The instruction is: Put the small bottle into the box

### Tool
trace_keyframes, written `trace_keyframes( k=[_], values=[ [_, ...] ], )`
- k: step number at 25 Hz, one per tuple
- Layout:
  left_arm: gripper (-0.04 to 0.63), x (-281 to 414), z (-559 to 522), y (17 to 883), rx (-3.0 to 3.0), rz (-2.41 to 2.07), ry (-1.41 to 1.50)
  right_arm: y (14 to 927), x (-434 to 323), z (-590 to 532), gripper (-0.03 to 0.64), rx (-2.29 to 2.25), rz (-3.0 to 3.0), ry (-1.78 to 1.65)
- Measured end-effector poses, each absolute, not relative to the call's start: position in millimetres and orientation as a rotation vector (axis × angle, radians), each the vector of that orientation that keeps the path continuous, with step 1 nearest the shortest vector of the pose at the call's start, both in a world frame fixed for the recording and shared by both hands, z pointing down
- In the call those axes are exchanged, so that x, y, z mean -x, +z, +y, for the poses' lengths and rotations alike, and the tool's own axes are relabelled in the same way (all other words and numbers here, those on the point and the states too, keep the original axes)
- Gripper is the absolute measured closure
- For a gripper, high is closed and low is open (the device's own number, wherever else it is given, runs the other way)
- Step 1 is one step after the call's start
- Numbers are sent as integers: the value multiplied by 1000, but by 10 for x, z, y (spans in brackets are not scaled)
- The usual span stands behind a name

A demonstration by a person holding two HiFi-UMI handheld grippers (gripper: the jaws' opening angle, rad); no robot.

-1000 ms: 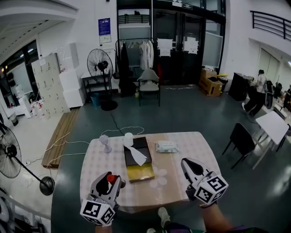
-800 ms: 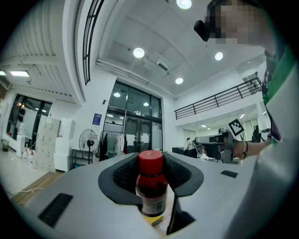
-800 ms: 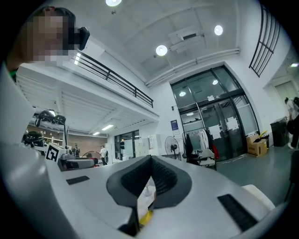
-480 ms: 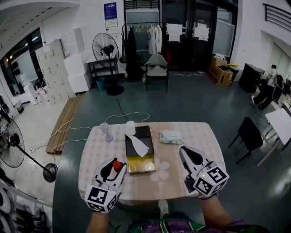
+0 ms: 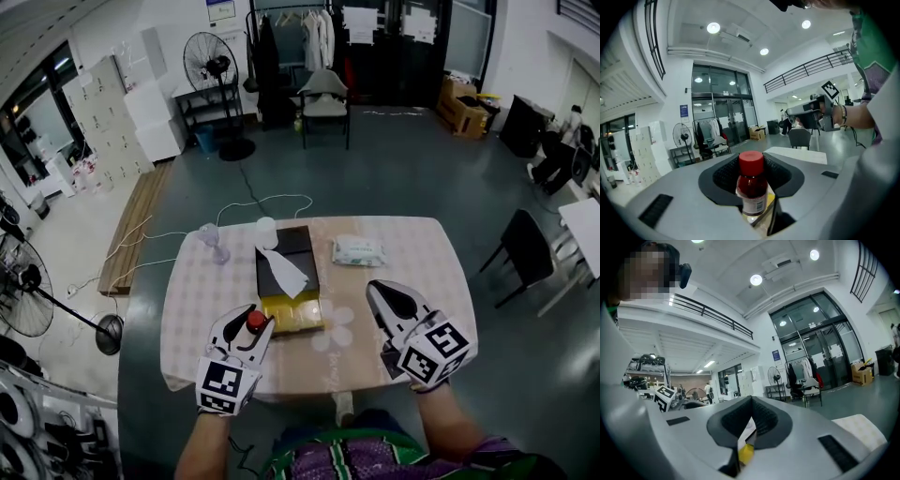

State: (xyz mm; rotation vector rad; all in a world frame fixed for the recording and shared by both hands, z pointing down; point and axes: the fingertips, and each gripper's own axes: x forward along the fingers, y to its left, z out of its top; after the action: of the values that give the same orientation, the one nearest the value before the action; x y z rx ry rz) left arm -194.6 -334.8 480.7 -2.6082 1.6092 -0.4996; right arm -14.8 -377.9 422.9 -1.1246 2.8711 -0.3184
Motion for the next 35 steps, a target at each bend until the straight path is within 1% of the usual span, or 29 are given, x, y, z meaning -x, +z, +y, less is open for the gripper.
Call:
trace_keyframes(
  k=[14, 22, 31, 35],
  values=[
    [425, 1791, -3863, 6016, 2668, 1608, -838, 4859, 159, -4085, 611, 1094, 2938, -485],
    [425, 1721, -4148, 6642, 2681, 1564, -1046, 5074, 76, -4311, 611, 1101, 2959, -542],
    [425, 1726, -4350, 7260, 2677, 1528, -1272, 5253, 45, -4539, 611, 1079, 2991, -585],
    [425, 1723, -4472, 7421, 2672, 1515, -1326, 5324, 62, -4606, 611, 1059, 3004, -598]
  ],
)
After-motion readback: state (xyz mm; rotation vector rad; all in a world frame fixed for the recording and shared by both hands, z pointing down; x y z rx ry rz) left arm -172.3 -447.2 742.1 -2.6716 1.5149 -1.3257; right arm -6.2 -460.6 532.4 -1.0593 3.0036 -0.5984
